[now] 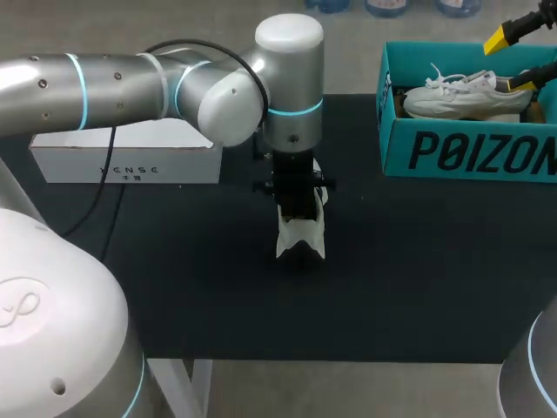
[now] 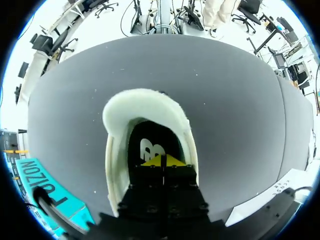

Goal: Take the shoe out of the shoebox, open the shoe tongue, remove and reinsert the insole, then place the shoe into the shoebox

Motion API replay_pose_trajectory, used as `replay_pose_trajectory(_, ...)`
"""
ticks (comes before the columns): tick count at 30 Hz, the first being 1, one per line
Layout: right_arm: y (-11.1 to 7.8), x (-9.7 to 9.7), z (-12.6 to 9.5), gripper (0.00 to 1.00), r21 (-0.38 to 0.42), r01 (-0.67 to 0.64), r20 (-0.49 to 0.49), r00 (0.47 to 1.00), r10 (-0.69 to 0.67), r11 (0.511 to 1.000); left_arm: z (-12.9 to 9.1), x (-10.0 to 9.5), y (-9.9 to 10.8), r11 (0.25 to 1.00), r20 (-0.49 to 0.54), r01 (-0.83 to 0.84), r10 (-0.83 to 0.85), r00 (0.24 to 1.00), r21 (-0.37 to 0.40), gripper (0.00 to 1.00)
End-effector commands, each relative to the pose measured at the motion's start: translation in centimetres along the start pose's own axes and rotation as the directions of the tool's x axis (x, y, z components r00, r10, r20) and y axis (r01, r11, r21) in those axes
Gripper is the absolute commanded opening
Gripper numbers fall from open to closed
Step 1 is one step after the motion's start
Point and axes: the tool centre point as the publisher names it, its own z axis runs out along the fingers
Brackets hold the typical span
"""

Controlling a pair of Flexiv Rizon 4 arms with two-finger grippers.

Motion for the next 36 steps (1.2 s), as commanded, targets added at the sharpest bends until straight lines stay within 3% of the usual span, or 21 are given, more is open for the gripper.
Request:
replay_pose_trajectory(1, 0.0, 0.0, 0.0, 1.00, 0.001, 0.000, 0.002, 1.000, 0.000, 1.000, 1.9, 0.0, 0.2, 1.000, 0.027, 0.000, 0.000, 1.000, 0.016, 0.00)
replay_pose_trajectory(7, 0.0, 0.0, 0.0, 1.00, 0.001, 0.000, 0.002, 1.000, 0.000, 1.000, 2.6, -0.5, 0.0, 0.999, 0.001, -0.013, 0.013, 1.000, 0.047, 0.00)
replay_pose_trajectory(12, 0.0, 0.0, 0.0, 1.00, 0.001, 0.000, 0.002, 1.000, 0.000, 1.000, -0.5, -0.3, -1.1, 1.000, 0.015, -0.012, 0.012, 1.000, -0.004, 0.00)
replay_pose_trajectory(15, 0.0, 0.0, 0.0, 1.00, 0.001, 0.000, 0.002, 1.000, 0.000, 1.000, -1.2, -0.6, -1.3, 0.999, 0.017, -0.020, 0.020, 1.000, -0.040, 0.00)
replay_pose_trajectory(24, 0.0, 0.0, 0.0, 1.00, 0.001, 0.000, 0.002, 1.000, 0.000, 1.000, 2.2, -1.8, -0.2, 0.999, 0.005, -0.034, 0.034, 0.999, 0.013, 0.00)
replay_pose_trajectory(28, 0.0, 0.0, 0.0, 1.00, 0.001, 0.000, 0.002, 1.000, 0.000, 1.000, 2.4, -1.8, 0.2, 0.999, -0.002, -0.033, 0.033, 0.999, 0.012, 0.00)
replay_pose_trajectory(32, 0.0, 0.0, 0.0, 1.00, 0.001, 0.000, 0.002, 1.000, 0.000, 1.000, -0.3, -1.5, 0.5, 0.999, 0.003, -0.037, 0.037, 0.999, 0.000, 0.00)
replay_pose_trajectory(36, 0.0, 0.0, 0.0, 1.00, 0.001, 0.000, 0.002, 1.000, 0.000, 1.000, -2.8, -1.4, 1.1, 0.997, -0.009, -0.043, 0.043, 0.999, -0.064, 0.00)
